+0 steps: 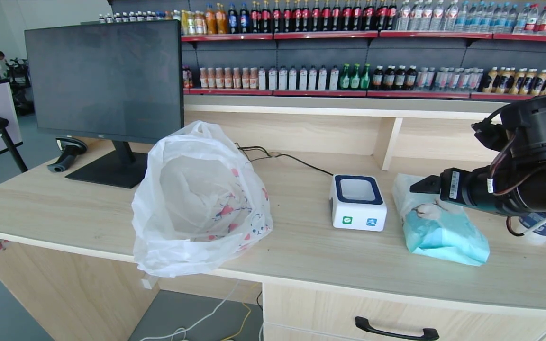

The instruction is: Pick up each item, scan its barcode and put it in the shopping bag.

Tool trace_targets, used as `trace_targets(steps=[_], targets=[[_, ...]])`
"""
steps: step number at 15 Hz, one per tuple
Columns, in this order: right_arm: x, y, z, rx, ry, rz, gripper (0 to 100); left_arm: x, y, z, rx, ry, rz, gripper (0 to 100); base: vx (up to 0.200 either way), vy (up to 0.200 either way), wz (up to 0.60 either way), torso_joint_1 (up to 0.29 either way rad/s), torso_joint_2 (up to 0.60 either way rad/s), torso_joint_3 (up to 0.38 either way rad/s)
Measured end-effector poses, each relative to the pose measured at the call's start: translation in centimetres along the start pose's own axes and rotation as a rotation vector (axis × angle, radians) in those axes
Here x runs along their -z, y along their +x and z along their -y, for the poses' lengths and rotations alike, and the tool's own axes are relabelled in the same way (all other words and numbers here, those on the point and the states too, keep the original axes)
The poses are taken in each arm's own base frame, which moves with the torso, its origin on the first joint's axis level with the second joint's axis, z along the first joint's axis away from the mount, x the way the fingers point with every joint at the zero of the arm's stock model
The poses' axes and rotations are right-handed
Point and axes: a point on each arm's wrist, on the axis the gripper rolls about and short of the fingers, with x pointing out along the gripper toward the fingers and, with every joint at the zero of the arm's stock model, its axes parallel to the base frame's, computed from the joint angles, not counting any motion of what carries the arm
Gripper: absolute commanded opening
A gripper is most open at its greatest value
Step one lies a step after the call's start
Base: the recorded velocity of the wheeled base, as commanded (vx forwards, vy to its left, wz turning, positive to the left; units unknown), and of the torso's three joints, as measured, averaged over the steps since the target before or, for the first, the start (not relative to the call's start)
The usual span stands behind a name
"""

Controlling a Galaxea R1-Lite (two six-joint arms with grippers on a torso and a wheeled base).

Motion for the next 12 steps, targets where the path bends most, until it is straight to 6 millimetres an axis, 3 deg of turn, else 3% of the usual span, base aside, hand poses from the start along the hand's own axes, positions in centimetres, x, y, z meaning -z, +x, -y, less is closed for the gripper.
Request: trace_targets(steps=[7, 12], targets=[[0.3, 0.5, 0.5, 0.012, -0.016, -0.023, 100, 0.0, 0.0, 0.0, 0.0, 0.0, 0.0, 100, 0.0, 0.0, 0.0, 0.0, 0.0, 0.0], [1.0, 1.3, -0.6, 0.0, -0.078, -0.051, 100, 0.0, 0.0, 0.0, 0.0, 0.0, 0.0, 100, 0.0, 0.0, 0.0, 0.0, 0.0, 0.0]])
